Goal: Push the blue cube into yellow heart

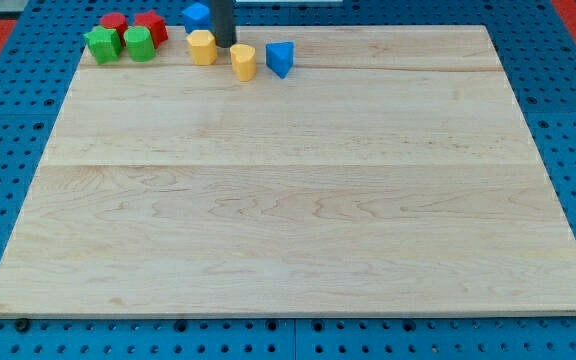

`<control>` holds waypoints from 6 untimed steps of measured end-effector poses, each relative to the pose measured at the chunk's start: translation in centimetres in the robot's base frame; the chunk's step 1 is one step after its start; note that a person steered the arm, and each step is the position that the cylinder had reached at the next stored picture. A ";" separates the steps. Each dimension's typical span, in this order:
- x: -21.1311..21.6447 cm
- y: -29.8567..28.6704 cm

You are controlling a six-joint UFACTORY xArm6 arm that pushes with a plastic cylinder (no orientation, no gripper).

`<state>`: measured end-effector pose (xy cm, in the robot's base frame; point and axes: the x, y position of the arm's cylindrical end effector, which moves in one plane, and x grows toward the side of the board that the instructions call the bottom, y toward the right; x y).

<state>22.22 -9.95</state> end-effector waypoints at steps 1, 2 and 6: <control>-0.8 1.6; -2.3 6.7; 4.1 8.7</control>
